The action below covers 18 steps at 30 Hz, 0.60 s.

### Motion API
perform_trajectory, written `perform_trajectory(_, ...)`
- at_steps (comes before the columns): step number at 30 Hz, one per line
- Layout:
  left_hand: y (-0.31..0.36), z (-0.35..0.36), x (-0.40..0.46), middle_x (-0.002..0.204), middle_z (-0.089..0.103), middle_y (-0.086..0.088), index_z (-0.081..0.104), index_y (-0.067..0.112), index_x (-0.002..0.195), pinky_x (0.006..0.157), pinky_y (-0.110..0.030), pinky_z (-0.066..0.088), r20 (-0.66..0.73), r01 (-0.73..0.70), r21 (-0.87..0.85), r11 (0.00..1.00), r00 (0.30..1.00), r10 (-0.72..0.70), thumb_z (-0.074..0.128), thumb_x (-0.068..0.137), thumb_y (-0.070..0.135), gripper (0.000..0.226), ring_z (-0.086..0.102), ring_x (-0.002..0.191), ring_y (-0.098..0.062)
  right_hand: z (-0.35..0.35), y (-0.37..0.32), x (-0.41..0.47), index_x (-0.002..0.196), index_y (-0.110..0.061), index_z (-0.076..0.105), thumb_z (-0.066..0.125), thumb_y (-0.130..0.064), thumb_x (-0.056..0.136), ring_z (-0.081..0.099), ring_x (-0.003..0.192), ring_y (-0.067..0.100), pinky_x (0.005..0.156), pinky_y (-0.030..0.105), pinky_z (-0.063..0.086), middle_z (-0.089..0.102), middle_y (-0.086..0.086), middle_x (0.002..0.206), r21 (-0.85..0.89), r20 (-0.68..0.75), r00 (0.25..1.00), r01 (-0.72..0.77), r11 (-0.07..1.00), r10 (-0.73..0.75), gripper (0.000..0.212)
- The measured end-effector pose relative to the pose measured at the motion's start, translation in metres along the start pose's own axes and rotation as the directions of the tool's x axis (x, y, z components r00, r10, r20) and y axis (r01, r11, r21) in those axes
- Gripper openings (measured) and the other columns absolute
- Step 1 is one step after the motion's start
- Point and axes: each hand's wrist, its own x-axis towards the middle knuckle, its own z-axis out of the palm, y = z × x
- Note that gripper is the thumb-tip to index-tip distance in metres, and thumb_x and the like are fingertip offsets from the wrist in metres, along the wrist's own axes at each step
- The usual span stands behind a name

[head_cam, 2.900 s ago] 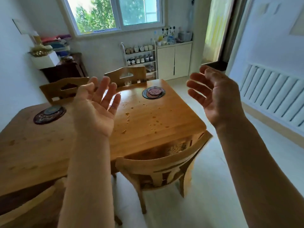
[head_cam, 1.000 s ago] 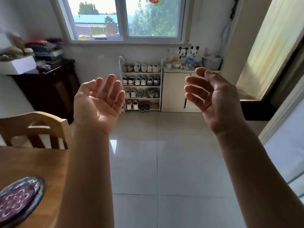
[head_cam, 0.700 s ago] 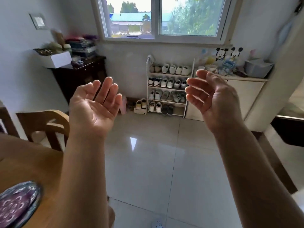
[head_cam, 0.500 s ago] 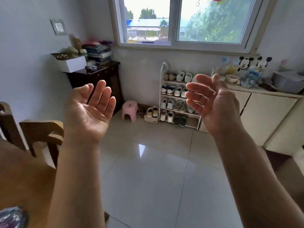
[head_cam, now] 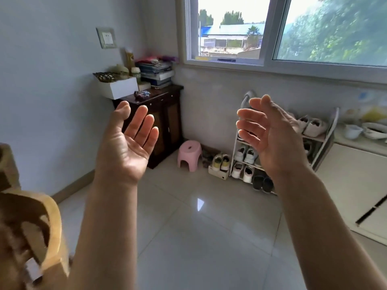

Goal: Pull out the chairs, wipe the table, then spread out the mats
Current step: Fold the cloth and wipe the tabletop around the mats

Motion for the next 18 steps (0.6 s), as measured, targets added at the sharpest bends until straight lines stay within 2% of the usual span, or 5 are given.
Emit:
perform_trajectory(7,-0.035,0.044,0.151,0.098,0.075,0.005,0.064,0.034,0.101,0.078,-0.03,0.053,-0.076,-0.065,-0.034,0.997,0.995,0.062,0.055,0.093,0.029,0.013,0.072,0.085,-0.01,0.011,0.031,0.182,0.104,-0.013,0.069,0.05,-0.02,0.1,0.068,0.075,0.02,0.069,0.032,0.053,0.074,0.009,0.09,-0.009,0.104,0.993,-0.047,0.999,0.048,0.021)
perform_trajectory(12,-0.047,0.07,0.25,0.097,0.075,0.004,0.065,0.031,0.101,0.079,-0.03,0.053,-0.137,-0.133,-0.063,0.989,0.983,0.123,0.051,0.095,0.028,0.016,0.072,0.082,-0.011,0.036,0.056,0.307,0.1,-0.014,0.07,0.048,-0.019,0.101,0.068,0.072,0.021,0.068,0.032,0.053,0.075,0.008,0.088,-0.008,0.195,0.979,-0.067,0.998,0.067,0.022)
perform_trajectory(18,-0.056,0.067,0.354,0.101,0.073,0.001,0.065,0.027,0.1,0.079,-0.03,0.054,-0.234,-0.176,-0.069,0.982,0.96,0.156,0.049,0.095,0.025,0.016,0.071,0.082,-0.013,0.089,0.116,0.42,0.099,-0.015,0.069,0.05,-0.019,0.1,0.068,0.071,0.02,0.067,0.031,0.053,0.075,0.007,0.086,0.0,0.314,0.936,-0.166,0.986,0.158,0.02)
